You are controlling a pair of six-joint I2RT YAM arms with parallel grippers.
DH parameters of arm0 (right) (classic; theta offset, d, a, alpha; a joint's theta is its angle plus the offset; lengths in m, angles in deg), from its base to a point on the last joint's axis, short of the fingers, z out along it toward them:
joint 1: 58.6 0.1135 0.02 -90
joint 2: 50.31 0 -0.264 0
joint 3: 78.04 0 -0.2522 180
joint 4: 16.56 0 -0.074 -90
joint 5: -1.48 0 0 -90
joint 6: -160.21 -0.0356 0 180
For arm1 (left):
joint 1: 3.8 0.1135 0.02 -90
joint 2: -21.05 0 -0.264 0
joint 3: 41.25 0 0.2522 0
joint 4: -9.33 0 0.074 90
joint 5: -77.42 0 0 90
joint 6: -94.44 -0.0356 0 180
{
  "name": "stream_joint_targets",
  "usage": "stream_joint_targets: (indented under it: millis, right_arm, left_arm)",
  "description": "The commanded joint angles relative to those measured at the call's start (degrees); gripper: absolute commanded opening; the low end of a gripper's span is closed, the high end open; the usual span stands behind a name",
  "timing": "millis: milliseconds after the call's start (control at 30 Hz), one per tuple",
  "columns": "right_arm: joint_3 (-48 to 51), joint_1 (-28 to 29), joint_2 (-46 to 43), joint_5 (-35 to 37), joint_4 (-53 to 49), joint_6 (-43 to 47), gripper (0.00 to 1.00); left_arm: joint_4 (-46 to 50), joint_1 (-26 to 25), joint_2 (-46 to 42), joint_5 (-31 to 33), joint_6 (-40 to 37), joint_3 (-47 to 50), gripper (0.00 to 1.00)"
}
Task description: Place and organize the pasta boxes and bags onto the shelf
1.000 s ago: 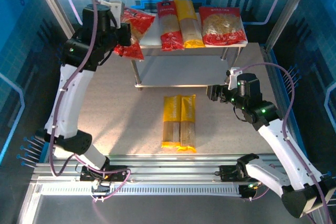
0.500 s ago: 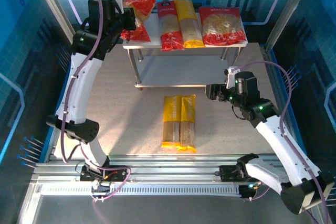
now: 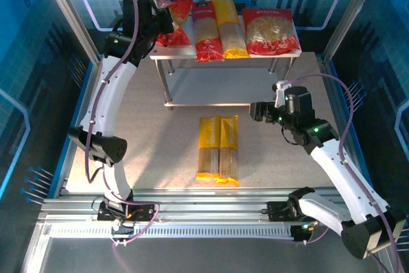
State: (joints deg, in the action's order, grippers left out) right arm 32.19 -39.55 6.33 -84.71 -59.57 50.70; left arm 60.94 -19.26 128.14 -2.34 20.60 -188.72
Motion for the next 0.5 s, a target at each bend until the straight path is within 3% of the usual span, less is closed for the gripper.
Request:
stream_joint_targets:
  millis: [0, 400, 467]
  right_arm:
    - [-1.6, -0.8, 0.2, -0.4, 1.0, 0.3, 0.91]
    - [-1.0, -0.8, -0.2, -0.1, 1.0, 0.4, 0.91]
    - [-0.9, -0.8, -0.4, 0.0, 1.0, 0.3, 0.91]
  left_arm:
    - [-9.5, 0.4, -0.9, 0.2, 1.6, -2.5, 0.0]
    - [-10.0, 0.4, -0.3, -1.4, 5.2, 3.5, 0.0]
    - [-10.1, 0.4, -0.1, -1.8, 5.5, 4.3, 0.07]
